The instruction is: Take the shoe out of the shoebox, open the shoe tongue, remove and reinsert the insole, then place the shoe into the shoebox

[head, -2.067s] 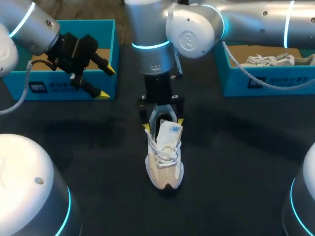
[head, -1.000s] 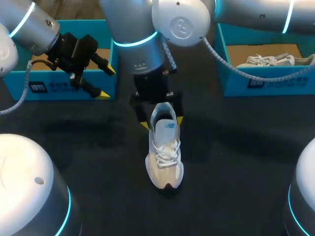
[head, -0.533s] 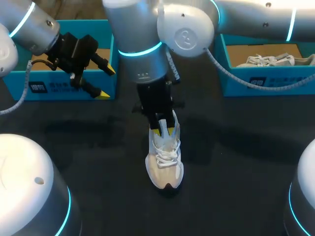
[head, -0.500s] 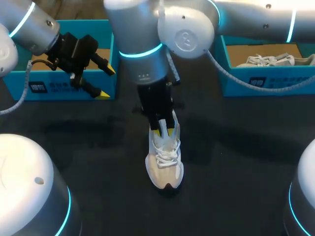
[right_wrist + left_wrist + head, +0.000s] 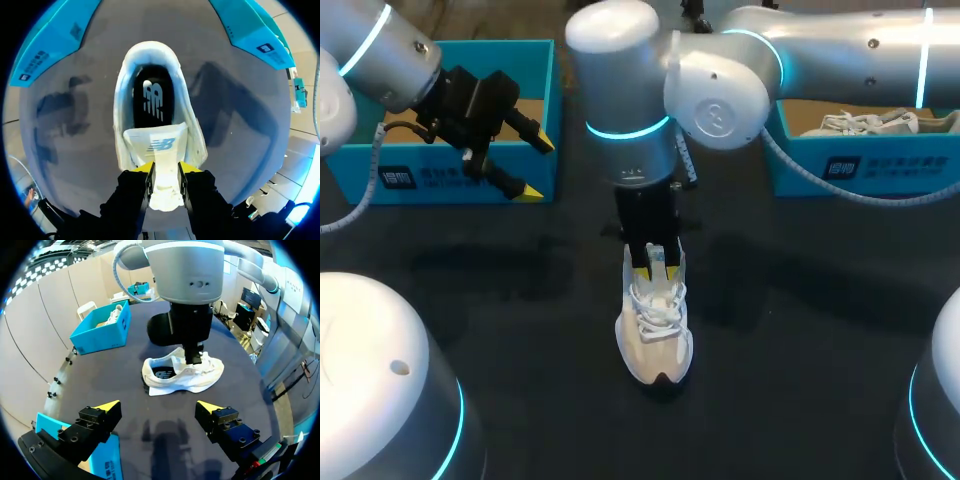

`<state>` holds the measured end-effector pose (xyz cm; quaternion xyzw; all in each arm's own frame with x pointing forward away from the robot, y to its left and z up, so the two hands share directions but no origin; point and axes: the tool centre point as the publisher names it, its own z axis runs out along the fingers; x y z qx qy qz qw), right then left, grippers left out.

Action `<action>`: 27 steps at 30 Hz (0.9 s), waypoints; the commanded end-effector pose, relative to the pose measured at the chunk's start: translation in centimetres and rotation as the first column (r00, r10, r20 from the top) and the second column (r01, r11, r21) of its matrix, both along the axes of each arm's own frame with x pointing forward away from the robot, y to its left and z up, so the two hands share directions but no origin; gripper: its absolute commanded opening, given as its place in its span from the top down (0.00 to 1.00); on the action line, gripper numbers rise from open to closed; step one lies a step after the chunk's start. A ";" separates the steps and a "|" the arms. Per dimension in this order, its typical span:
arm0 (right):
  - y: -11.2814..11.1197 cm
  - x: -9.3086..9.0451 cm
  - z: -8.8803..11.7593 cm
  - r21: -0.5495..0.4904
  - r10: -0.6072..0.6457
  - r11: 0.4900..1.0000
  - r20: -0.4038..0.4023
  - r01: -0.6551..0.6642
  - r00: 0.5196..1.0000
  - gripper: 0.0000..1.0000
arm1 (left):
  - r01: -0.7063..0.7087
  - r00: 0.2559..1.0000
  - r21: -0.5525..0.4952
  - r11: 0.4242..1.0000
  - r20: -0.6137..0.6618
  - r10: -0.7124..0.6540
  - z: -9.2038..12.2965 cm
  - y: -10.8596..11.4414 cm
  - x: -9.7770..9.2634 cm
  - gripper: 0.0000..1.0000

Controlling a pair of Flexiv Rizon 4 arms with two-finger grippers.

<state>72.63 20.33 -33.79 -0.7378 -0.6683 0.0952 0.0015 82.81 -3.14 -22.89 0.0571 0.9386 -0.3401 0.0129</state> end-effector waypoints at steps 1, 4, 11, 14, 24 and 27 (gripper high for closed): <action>-0.4 0.4 -0.4 0.023 0.011 1.000 0.006 -0.011 1.000 0.73 | 0.001 1.000 0.003 1.000 0.000 -0.001 0.1 0.1 0.0 0.00; -0.3 0.4 0.4 0.027 0.024 0.999 0.032 -0.025 0.999 0.74 | 0.001 1.000 0.003 1.000 0.000 -0.001 0.1 0.1 0.0 0.00; -0.7 0.7 3.3 0.040 0.197 0.979 0.110 -0.202 0.974 0.63 | 0.001 1.000 0.003 1.000 0.000 -0.001 0.1 0.1 0.0 0.00; -0.4 1.1 4.6 0.017 0.321 0.946 0.114 -0.324 0.940 0.59 | 0.001 1.000 0.003 1.000 0.000 -0.001 0.1 0.1 0.0 0.00; 0.8 2.6 7.2 -0.016 0.530 0.847 0.119 -0.532 0.840 0.00 | 0.001 1.000 0.003 1.000 0.000 -0.001 0.1 0.1 0.0 0.00; 0.8 2.6 7.2 -0.016 0.530 0.847 0.119 -0.532 0.840 0.00 | 0.001 1.000 0.003 1.000 0.000 -0.001 0.1 0.1 0.0 0.00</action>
